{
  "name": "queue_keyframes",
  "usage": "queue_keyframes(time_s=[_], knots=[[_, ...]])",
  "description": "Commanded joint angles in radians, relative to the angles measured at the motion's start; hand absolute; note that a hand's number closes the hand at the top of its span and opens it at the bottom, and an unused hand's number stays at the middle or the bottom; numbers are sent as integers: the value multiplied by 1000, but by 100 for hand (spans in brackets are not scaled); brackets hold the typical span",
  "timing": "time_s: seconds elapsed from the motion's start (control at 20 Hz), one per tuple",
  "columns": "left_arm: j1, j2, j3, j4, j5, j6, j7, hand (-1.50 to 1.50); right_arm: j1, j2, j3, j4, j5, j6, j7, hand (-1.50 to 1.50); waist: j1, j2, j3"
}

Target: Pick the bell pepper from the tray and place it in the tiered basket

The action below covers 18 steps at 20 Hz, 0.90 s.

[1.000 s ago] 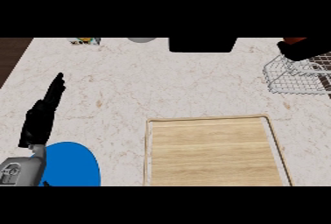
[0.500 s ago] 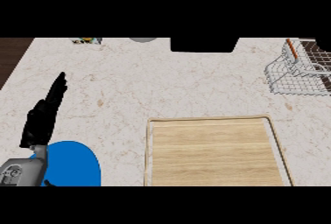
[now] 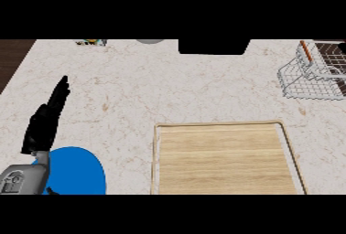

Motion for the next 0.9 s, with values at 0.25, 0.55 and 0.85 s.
queue_keyframes(time_s=[0.25,0.55,0.85], knots=[[21,-3,4,-42,0,-18,26,0,-7,36,-118,222,-100,87,-96,150,4,-2,1],[-32,-5,30,30,-13,-17,15,0,-16,49,-181,306,-132,59,-145,-150,-6,0,0],[2,-9,22,-13,-12,-33,16,0,-29,31,-292,323,-227,4,-219,-150,-5,-2,0]])
